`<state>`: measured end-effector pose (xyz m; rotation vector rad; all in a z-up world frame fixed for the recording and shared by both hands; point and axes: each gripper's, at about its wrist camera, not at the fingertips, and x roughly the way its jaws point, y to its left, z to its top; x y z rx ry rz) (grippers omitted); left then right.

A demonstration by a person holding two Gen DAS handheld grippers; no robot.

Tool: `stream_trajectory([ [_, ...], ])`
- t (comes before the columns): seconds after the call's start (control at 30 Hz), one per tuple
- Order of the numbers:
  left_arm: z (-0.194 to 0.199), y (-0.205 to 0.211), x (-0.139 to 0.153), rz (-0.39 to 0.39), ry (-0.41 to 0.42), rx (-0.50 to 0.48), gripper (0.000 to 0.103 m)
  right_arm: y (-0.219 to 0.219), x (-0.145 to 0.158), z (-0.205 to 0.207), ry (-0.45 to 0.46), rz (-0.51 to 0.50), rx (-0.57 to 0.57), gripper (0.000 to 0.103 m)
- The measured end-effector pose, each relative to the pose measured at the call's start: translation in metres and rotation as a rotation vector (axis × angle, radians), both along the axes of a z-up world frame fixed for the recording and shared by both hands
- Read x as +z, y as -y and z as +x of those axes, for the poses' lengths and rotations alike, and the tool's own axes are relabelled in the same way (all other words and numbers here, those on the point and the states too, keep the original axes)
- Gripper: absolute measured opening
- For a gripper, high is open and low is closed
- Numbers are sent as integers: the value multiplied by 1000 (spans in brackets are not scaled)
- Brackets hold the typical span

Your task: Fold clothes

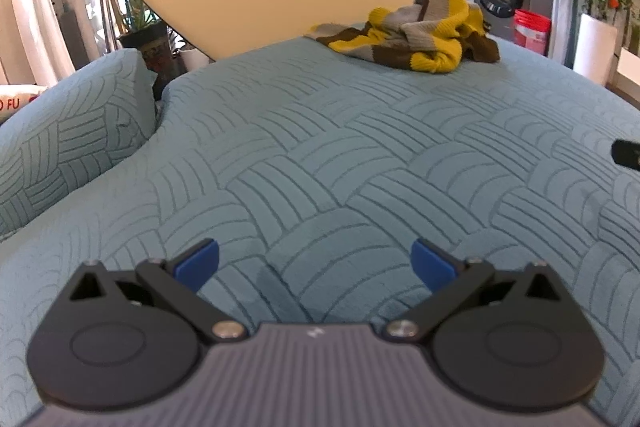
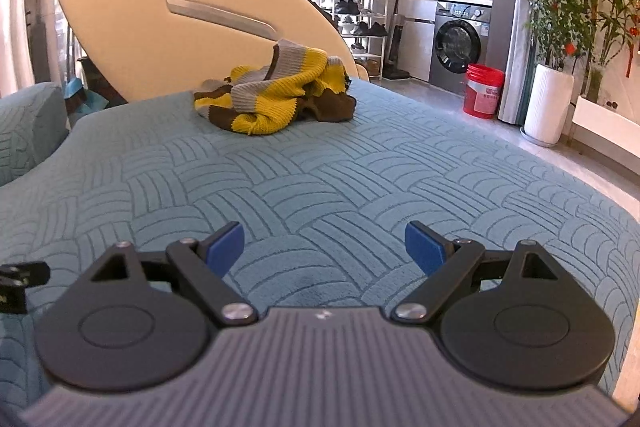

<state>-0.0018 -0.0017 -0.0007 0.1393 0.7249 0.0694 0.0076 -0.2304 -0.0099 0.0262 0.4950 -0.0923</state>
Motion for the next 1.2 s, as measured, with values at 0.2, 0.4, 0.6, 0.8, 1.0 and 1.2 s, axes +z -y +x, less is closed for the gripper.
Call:
stream_trajectory([
  [0.2,3,-5,1,-33,-21,-10,103,-2,1,-14,45,13,6,89],
  [0.4,3,-14,4,-56,0,12,103,0,4,-11,47,28,8,89],
  [0.6,34,-12,8,-1,16,-3,103,-2,9,-5,74,70,54,89],
  [0.8,57,-17,-6,18,39,31,103,-11,9,28,92,98,55,89],
  [1.0,78,-39,-19,-104,-74,75,103,-40,2,108,108,-62,121,89],
  [1.2,70,-44,-13,-67,-18,19,103,-77,-4,220,96,-177,97,89],
])
